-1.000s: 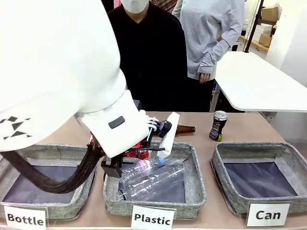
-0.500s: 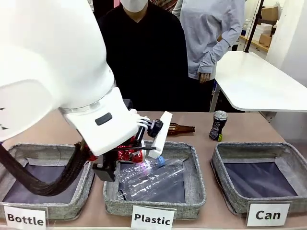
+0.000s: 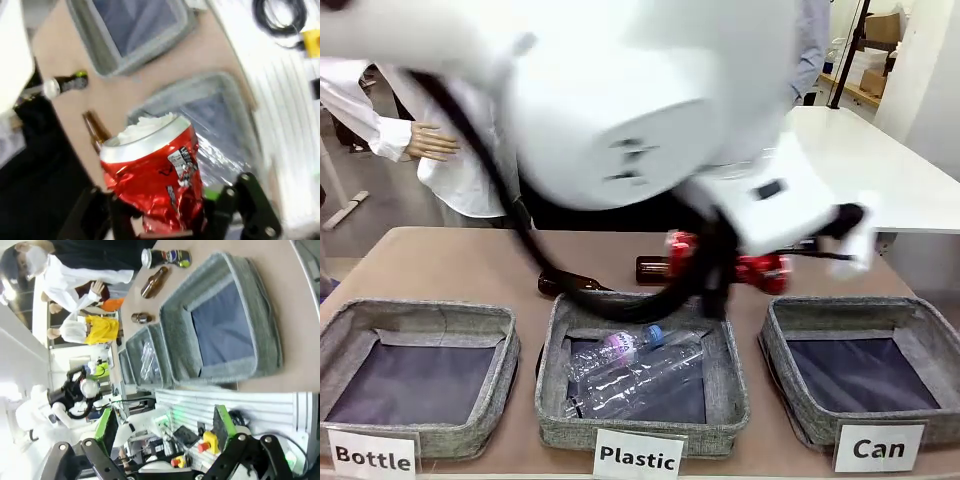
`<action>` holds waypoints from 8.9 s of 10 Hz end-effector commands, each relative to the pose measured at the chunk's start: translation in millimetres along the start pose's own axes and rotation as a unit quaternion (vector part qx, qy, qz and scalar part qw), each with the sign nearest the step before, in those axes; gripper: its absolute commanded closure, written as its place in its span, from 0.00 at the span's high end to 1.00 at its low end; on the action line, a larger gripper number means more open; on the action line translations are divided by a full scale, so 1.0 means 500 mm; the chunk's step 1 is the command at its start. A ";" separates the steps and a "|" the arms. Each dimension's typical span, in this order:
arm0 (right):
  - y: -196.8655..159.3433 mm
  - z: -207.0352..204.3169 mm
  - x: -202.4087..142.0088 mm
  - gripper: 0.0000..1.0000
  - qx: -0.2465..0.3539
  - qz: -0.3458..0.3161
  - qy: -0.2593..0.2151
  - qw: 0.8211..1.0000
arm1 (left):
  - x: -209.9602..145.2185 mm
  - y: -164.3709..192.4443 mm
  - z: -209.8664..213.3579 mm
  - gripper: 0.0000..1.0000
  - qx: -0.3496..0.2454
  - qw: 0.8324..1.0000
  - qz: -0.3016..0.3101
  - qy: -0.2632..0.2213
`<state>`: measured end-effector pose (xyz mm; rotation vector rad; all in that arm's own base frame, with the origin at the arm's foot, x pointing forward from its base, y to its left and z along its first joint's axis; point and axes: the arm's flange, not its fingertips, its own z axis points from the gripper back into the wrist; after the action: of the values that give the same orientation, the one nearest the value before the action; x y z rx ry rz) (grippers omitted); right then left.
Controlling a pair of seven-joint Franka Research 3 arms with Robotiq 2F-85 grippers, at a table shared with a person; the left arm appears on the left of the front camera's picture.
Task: Sort the can waste into the basket.
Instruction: Pick up the can waste from the table and place it in the right Fabric basket.
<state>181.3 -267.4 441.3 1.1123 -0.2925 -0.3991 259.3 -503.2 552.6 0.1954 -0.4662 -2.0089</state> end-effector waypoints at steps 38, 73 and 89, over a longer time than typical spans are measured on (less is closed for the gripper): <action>0.078 -0.149 -0.033 1.00 0.068 0.000 0.067 0.995 | -0.148 -0.043 -0.166 1.00 -0.091 0.990 0.083 -0.072; 0.268 -0.458 0.103 1.00 -0.152 0.077 -0.067 0.983 | -1.045 -0.426 -0.026 1.00 -0.238 0.518 0.707 -0.419; 0.149 -0.669 0.295 1.00 -0.264 0.415 0.002 0.871 | -1.195 -0.498 0.214 1.00 -0.183 0.520 0.659 -0.512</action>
<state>450.3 -21.2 378.8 0.3164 -0.5602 0.1650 301.3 179.4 512.5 -1.3132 -0.5899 -0.3425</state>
